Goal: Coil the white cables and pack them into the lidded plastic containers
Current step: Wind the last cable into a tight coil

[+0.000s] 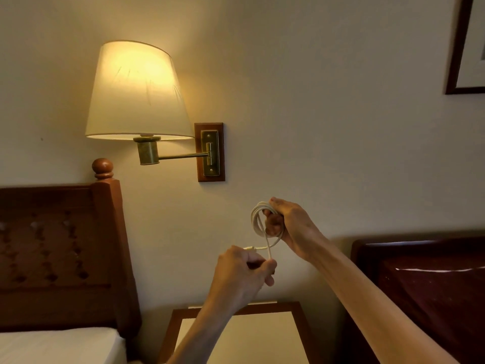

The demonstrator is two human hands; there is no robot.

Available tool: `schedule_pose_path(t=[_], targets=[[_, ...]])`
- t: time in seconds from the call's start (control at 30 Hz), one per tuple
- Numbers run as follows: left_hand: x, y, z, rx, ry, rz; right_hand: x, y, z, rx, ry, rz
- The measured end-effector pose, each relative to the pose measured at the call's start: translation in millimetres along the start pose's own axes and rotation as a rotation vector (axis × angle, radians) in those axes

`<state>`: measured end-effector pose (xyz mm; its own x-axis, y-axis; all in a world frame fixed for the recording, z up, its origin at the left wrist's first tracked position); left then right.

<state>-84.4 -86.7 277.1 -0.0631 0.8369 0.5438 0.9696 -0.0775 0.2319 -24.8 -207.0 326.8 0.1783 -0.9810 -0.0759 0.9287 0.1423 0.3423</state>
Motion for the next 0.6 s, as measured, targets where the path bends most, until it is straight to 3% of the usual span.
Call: schedule_pose_path(t=[0.13, 0.17, 0.27, 0.3, 0.37, 0.43, 0.6], targets=[[28.8, 7.9, 11.1, 0.107, 0.093, 0.321, -6.6, -4.9, -3.9, -0.006, -0.015, 0.102], [42.9, 13.1, 13.6, 0.102, 0.142, 0.303, -8.3, -6.3, -2.4, -0.006, -0.014, 0.132], [78.1, 28.4, 14.0, 0.01, 0.23, 0.023, -15.2, -10.1, -0.1, -0.004, -0.022, 0.218], [79.5, 29.2, 11.3, -0.015, 0.091, -0.013, -18.8, -11.0, 1.1, 0.003, -0.028, 0.239], [69.2, 24.4, 3.8, -0.006, -0.33, 0.063, -24.6, -12.0, 3.8, 0.013, -0.041, 0.254], [59.1, 19.7, 0.6, -0.006, -0.582, 0.129, -28.6, -13.3, 6.4, 0.025, -0.083, 0.249], [48.6, 16.2, -4.9, -0.017, -0.676, 0.214, -33.6, -17.1, 8.5, 0.048, -0.159, 0.247]])
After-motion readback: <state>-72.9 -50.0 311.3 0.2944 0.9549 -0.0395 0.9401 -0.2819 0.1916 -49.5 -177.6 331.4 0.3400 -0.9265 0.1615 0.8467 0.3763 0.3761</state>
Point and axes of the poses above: each hand's wrist, its own y-axis towards the middle knuckle, its own x-axis out of the back of the hand, z = x × y, the point moved 5 cm from there along y, towards the middle knuckle, and after that the axes turned 5 degrees about x, right-handed, at the moved point
